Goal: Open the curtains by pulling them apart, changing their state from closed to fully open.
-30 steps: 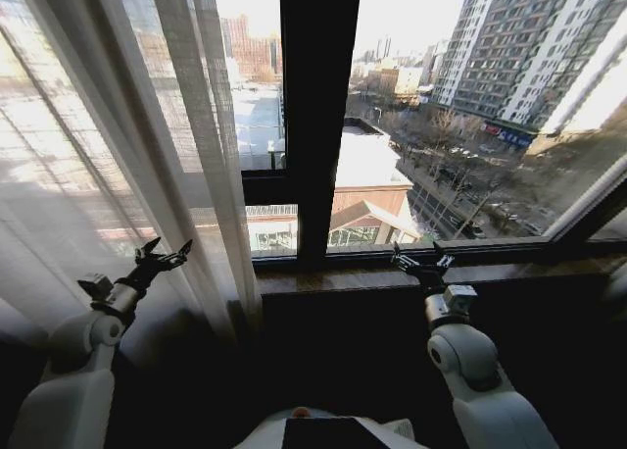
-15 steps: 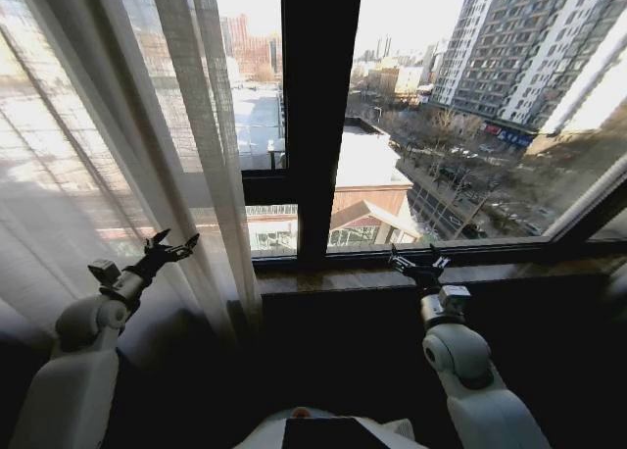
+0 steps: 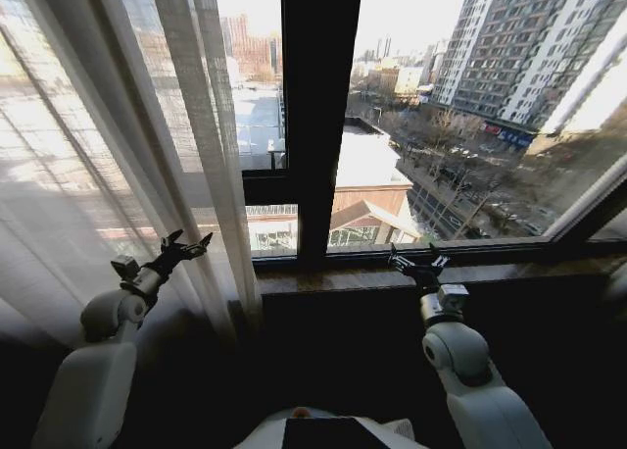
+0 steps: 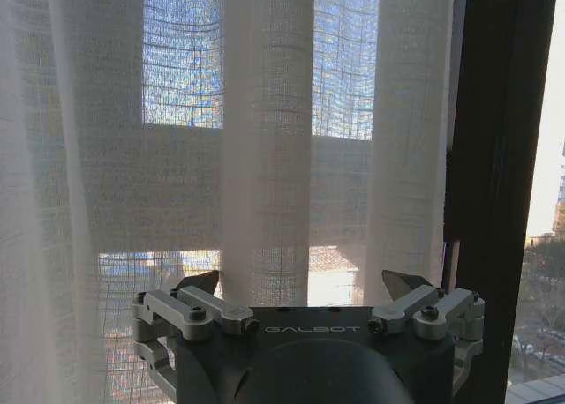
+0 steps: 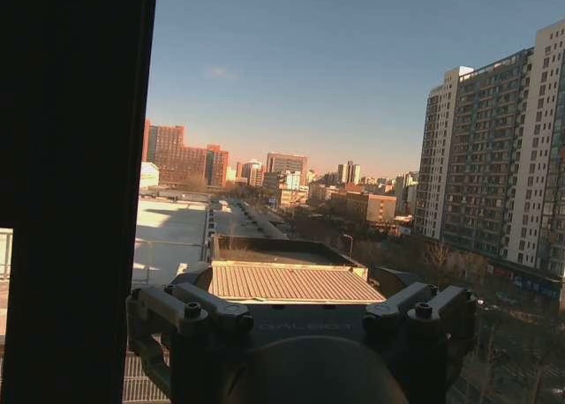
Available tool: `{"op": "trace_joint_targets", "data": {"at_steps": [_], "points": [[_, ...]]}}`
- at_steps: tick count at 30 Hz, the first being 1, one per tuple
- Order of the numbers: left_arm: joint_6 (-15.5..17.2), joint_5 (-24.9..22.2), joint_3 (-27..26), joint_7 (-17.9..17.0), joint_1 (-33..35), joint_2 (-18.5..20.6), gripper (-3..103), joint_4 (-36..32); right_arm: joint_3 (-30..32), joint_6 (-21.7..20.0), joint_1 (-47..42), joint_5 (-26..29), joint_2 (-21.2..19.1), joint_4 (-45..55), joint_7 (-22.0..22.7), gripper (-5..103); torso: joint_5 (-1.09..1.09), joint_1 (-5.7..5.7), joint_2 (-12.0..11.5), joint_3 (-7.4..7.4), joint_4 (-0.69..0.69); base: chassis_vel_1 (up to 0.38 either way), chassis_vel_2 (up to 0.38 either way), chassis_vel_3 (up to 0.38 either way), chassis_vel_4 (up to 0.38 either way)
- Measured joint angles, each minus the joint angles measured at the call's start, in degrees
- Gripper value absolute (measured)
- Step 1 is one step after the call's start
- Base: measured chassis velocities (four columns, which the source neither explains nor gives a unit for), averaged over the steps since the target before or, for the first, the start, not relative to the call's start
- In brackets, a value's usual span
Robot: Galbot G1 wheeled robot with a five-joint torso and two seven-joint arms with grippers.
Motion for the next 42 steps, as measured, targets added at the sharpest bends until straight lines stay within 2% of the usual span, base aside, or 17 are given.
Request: {"op": "trace_joint_targets", "data": {"at_steps": [5,11,13,15,17,18,19,20,21,24,25,27,28,32,33,39,42], "points": [[-0.1,0.3,2.4,-2.9,-0.9,-0.7,100,0.1,0.0,0.0,0.2,0.0,0.0,-0.3,0.0,100,-0.01,0.0,0.0,0.0,0.0,0.0,0.0,0.0,0.0],[0.0,1.0,4.4,-3.3,-1.2,-1.0,103,-0.2,-0.2,0.0,0.6,0.0,0.0,-0.6,0.0,100,-0.01,0.0,0.0,0.0,0.01,0.0,0.0,0.0,0.0],[0.0,1.0,4.7,-4.0,-1.3,-1.2,100,-0.2,-0.2,0.0,0.7,0.0,0.0,-0.7,0.0,100,0.0,0.0,0.0,0.0,0.0,0.0,0.0,0.0,0.0],[0.1,1.0,5.2,-6.1,-1.3,-1.4,91,-0.3,-0.2,0.0,0.8,0.0,0.0,-0.7,0.0,100,-0.02,0.0,0.0,0.0,0.0,0.0,0.0,0.0,0.0],[0.1,1.0,5.3,-6.6,-1.3,-1.4,91,-0.3,-0.2,0.0,0.8,0.0,0.0,-0.7,0.0,100,-0.01,0.0,0.0,0.0,0.01,0.0,0.0,0.0,0.0],[0.1,1.0,5.3,-7.0,-1.3,-1.5,80,-0.3,-0.2,0.0,0.7,0.1,0.0,-0.7,0.0,100,-0.02,0.0,0.0,0.0,0.01,0.0,0.0,0.0,0.0],[0.1,1.0,5.3,-7.2,-1.3,-1.5,80,-0.3,-0.2,0.0,0.7,0.1,0.0,-0.7,0.0,100,-0.01,0.0,0.0,0.0,0.0,0.0,0.0,0.0,0.0],[0.0,1.0,5.3,-7.3,-1.3,-1.4,75,-0.4,-0.2,0.0,0.7,0.1,0.0,-0.7,0.0,100,-0.01,0.0,0.0,0.0,0.0,0.0,0.0,0.0,0.0],[0.0,1.0,5.3,-7.3,-1.3,-1.4,75,-0.4,-0.2,0.0,0.7,0.1,0.0,-0.7,0.0,100,-0.01,0.0,0.0,0.0,0.0,0.0,0.0,0.0,0.0],[0.0,1.0,5.3,-7.4,-1.3,-1.4,58,-0.6,-0.1,0.0,0.7,0.1,0.1,-0.8,0.0,100,-0.01,0.0,0.0,0.0,0.01,0.0,0.0,0.0,0.0],[0.0,1.0,5.3,-7.4,-1.3,-1.4,58,-0.6,-0.1,0.0,0.7,0.1,0.1,-0.8,0.0,100,-0.01,0.0,0.0,0.0,0.01,0.0,0.0,0.0,0.0],[0.1,1.0,5.3,-7.4,-1.2,-1.3,47,-0.8,-0.1,0.0,0.7,0.1,0.1,-0.8,0.0,100,-0.02,0.0,0.0,0.0,0.01,0.0,0.0,0.0,0.0],[0.0,1.0,5.2,-7.4,-1.1,-1.3,47,-0.9,-0.1,0.0,0.7,0.1,0.1,-0.8,0.0,100,-0.02,0.0,0.0,0.0,0.0,0.0,0.0,0.0,0.0],[0.0,1.0,5.0,-7.3,-0.9,-1.1,31,-1.1,0.0,0.0,0.6,0.1,0.0,-0.7,0.0,100,-0.01,0.0,0.0,0.0,0.01,0.0,0.0,0.0,0.0],[0.0,1.0,5.0,-7.3,-0.9,-1.1,31,-1.1,0.0,0.0,0.6,0.1,0.0,-0.7,0.0,100,-0.01,0.0,0.0,0.0,0.01,0.0,0.0,0.0,0.0],[0.1,0.8,4.8,-7.2,-0.7,-0.9,4,-1.6,0.0,0.0,0.5,0.1,0.0,-0.5,0.0,100,-0.01,0.0,0.0,0.0,0.0,0.0,0.0,0.0,0.0],[0.1,0.8,4.5,-7.2,-0.3,-1.0,2,-2.1,0.0,-0.1,0.7,0.2,-0.1,-0.4,0.0,100,-0.02,-0.01,0.0,0.0,0.0,0.0,0.0,0.0,0.0]]}}
